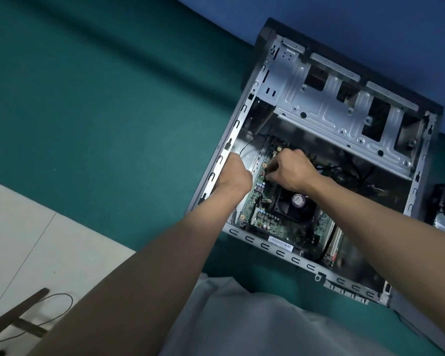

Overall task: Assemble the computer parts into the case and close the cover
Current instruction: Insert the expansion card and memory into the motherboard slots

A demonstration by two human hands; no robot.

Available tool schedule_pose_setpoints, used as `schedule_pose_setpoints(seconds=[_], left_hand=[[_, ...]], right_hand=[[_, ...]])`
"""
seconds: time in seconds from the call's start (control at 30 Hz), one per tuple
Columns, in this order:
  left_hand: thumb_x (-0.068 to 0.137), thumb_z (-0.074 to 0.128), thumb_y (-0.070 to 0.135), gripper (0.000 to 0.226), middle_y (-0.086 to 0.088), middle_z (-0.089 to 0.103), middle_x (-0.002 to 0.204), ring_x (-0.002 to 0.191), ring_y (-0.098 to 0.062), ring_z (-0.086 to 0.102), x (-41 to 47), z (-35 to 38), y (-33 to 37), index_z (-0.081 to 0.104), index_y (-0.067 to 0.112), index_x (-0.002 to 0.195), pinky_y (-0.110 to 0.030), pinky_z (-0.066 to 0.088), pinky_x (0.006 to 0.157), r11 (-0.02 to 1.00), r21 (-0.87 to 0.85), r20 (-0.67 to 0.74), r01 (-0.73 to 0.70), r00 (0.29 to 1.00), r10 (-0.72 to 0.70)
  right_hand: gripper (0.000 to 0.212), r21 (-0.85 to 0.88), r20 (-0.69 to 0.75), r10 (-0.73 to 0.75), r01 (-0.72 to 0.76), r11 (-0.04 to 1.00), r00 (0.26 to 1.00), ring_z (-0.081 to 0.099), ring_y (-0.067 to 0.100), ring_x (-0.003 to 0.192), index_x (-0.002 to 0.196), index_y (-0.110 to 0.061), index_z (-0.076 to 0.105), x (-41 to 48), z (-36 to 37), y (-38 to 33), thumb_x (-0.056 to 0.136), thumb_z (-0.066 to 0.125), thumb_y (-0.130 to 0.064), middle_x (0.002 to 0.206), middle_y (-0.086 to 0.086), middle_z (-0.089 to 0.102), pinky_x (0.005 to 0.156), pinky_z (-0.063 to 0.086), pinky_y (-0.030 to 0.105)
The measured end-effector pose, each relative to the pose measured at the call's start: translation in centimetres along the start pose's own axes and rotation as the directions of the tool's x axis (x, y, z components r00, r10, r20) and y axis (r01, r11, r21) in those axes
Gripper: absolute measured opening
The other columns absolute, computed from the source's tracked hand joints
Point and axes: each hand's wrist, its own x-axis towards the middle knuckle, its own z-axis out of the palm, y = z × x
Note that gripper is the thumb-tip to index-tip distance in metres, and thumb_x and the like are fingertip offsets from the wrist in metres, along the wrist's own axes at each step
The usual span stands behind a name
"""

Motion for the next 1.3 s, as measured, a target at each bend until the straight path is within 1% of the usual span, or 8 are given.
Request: schedule_pose_setpoints(seconds=[0.23,0.37,0.53,0.7,0.77,0.97,1.13,1.3], left_hand=[[0.097,0.047,0.005,0.026,-0.006,0.051,0.077,0.064,-0.016,0.052,-0.5,0.1,-0.2,0.043,0.002,0.122,-0.035,0.053,0.068,1.0,-0.02,0.023,-0.01,1.0,0.011],[0.092,0.047,-0.005,0.024,-0.004,0.052,0.083,0.066,-0.014,0.047,-2.1,-0.7,0.2,0.051,0.0,0.115,-0.03,0.048,0.061,0.94,0.278,0.012,-0.196,0.98,0.2],[0.081,0.056,-0.004,0.02,-0.006,0.058,0.082,0.095,-0.026,0.057,-4.9,-1.8,0.2,0.056,0.006,0.098,-0.033,0.034,0.074,0.355,0.78,0.214,-0.515,0.753,0.622],[0.068,0.068,0.01,0.008,0.006,0.052,0.054,0.087,-0.019,0.062,-5.3,-4.7,0.5,0.065,0.016,0.072,-0.03,0.04,0.083,0.07,0.842,0.308,-0.535,0.583,0.752],[0.067,0.072,0.018,0.008,0.009,0.065,0.06,0.09,-0.015,0.062,-4.0,-6.0,0.5,0.071,0.018,0.075,-0.03,0.035,0.092,0.06,0.874,0.231,-0.482,0.521,0.822],[0.089,0.047,0.011,0.044,-0.003,0.069,0.114,0.135,-0.018,0.038,-1.8,-6.1,0.6,0.056,0.021,0.13,-0.041,-0.002,0.106,0.211,0.83,0.132,-0.517,0.549,0.825],[0.09,0.053,0.017,0.026,-0.011,0.044,0.148,0.143,-0.018,0.027,-1.5,-6.0,0.7,0.072,0.021,0.108,-0.046,0.007,0.115,0.234,0.815,0.132,-0.531,0.562,0.817],[0.09,0.048,0.019,0.034,-0.015,0.02,0.159,0.149,-0.018,0.01,-1.0,-5.9,0.8,0.068,0.014,0.117,-0.043,-0.001,0.118,0.257,0.819,0.117,-0.514,0.587,0.801]], right_hand=[[0.013,0.061,-0.056,-0.001,0.005,0.998,0.998,0.062,0.021,0.082,0.09,-0.012,0.074,0.1,0.6,-0.2,0.085,0.072,-0.023,0.09,0.006,0.072,0.082,0.05,0.032],[0.016,0.059,-0.007,0.04,-0.04,0.997,0.999,0.064,0.022,0.083,0.094,-0.011,0.074,0.1,0.8,-0.1,0.085,0.071,-0.024,0.092,0.007,0.071,0.081,0.053,0.033],[0.013,0.052,-0.02,0.016,-0.015,0.999,1.0,0.058,0.019,0.079,0.094,-0.012,0.074,0.0,0.8,-0.1,0.086,0.069,-0.019,0.095,0.008,0.072,0.075,0.047,0.028],[0.015,0.089,-0.043,0.043,-0.039,0.995,0.998,0.064,0.023,0.08,0.094,-0.011,0.074,0.1,0.8,0.1,0.084,0.069,-0.021,0.09,0.009,0.071,0.08,0.054,0.034],[0.014,0.099,-0.033,0.032,-0.028,0.995,0.999,0.064,0.022,0.077,0.094,-0.014,0.074,0.1,0.9,0.2,0.085,0.07,-0.025,0.087,0.007,0.071,0.081,0.054,0.035],[0.017,0.06,-0.044,0.053,-0.05,0.997,0.998,0.063,0.026,0.081,0.091,-0.014,0.073,0.4,1.0,0.1,0.086,0.07,-0.03,0.087,0.009,0.069,0.079,0.054,0.038],[0.015,0.066,-0.036,0.05,-0.047,0.997,0.998,0.063,0.025,0.08,0.091,-0.014,0.073,0.6,1.1,0.3,0.085,0.071,-0.028,0.089,0.008,0.069,0.075,0.051,0.032],[0.013,0.044,-0.019,0.016,-0.015,0.999,1.0,0.062,0.023,0.077,0.092,-0.015,0.074,0.5,1.1,0.4,0.084,0.072,-0.025,0.085,0.006,0.069,0.07,0.045,0.027]])
